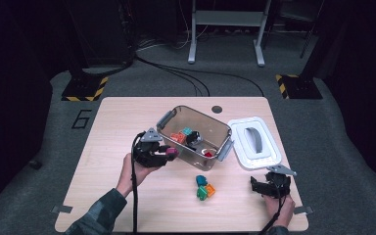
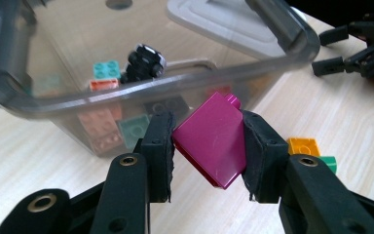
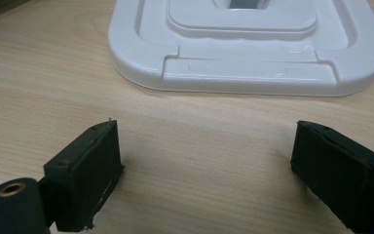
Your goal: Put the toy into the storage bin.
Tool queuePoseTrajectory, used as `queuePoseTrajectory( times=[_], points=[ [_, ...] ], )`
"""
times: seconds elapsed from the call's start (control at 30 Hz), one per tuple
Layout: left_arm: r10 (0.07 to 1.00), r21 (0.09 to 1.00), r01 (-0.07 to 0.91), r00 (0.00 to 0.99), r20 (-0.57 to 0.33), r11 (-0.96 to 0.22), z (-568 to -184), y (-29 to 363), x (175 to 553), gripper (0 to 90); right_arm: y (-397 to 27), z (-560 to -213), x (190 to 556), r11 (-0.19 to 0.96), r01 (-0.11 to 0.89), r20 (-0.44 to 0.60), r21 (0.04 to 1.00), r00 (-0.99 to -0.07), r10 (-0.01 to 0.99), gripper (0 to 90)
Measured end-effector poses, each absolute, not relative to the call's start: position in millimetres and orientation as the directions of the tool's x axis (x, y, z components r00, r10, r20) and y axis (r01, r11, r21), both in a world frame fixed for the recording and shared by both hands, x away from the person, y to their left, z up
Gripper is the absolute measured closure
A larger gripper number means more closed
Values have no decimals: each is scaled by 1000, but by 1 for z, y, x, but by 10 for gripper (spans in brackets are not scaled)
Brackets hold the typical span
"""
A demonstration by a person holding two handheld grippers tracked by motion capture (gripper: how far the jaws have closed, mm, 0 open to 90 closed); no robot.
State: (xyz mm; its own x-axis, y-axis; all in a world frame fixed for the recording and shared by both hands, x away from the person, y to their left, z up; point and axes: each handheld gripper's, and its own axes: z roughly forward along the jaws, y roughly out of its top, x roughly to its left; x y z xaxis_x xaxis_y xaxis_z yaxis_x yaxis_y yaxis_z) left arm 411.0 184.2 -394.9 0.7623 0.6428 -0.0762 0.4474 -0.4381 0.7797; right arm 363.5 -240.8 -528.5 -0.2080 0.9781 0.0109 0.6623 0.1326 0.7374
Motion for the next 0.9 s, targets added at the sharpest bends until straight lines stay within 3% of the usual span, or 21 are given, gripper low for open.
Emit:
queuePoseTrajectory(
  times=[0.9],
  points=[
    [655, 796, 416, 755, -33, -439, -348, 169, 455, 596, -241, -529, 364, 133, 662, 11, 737, -208, 978, 100]
  ],
)
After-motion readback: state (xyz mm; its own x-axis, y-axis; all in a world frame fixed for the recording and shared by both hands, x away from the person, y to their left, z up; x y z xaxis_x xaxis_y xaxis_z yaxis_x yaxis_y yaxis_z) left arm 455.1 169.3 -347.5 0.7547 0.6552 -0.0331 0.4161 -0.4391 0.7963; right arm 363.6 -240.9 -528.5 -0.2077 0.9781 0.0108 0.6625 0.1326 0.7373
